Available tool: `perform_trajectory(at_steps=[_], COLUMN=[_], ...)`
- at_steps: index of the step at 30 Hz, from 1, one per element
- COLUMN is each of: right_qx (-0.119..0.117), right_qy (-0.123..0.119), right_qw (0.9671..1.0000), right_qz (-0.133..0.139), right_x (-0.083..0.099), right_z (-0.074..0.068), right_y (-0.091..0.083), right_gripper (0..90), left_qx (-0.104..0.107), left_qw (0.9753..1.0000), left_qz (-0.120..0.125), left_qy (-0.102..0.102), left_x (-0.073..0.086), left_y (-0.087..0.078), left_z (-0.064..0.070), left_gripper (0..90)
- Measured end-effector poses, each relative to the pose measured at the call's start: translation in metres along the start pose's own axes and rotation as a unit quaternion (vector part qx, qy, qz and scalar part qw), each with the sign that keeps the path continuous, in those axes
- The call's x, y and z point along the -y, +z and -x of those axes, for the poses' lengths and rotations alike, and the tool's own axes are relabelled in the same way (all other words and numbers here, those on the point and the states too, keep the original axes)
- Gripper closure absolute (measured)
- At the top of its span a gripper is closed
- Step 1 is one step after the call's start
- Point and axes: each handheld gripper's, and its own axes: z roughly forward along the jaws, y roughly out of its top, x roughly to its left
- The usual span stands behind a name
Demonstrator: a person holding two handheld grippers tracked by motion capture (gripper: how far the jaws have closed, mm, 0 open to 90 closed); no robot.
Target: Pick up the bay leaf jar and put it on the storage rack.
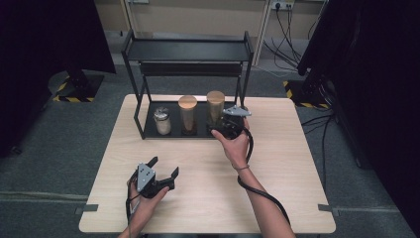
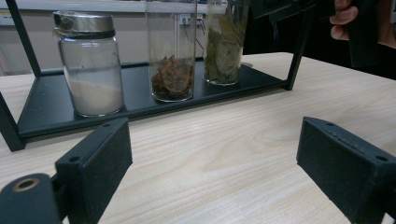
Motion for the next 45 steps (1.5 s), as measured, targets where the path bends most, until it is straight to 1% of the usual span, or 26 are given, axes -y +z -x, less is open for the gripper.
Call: perform_trajectory(at_steps=[3, 17, 23, 32, 45], right_qx=[-0.003, -0.012, -0.017, -0.022, -0.027], right_qy=[0.003, -0.002, 0.005, -0.002, 0.0], right_qw=[1.0, 0.9999, 0.9998, 0.9997, 0.9996], right_qz=[0.0, -0.002, -0.001, -0.004, -0.006], right_x=[0.002, 0.011, 0.015, 0.019, 0.031], right_z=[0.0, -0.001, -0.001, -0.003, 0.001], right_y=[-0.003, -0.012, -0.016, -0.022, -0.035], right_gripper=[3.4, 3.3, 3.3, 3.3, 3.3], left_qx=[0.0, -0.001, -0.001, -0.002, -0.002], left_qw=[1.0, 1.0, 1.0, 1.0, 1.0], left_qz=[0.0, -0.001, -0.002, -0.001, -0.001], left_qy=[0.0, -0.001, -0.002, -0.002, -0.002], left_x=[0.0, 0.0, 0.0, 0.0, 0.0], left_y=[0.0, 0.0, 0.0, 0.0, 0.0], left_z=[0.0, 0.0, 0.0, 0.0, 0.0], left_gripper=[9.8, 9.8, 9.8, 9.8, 9.8])
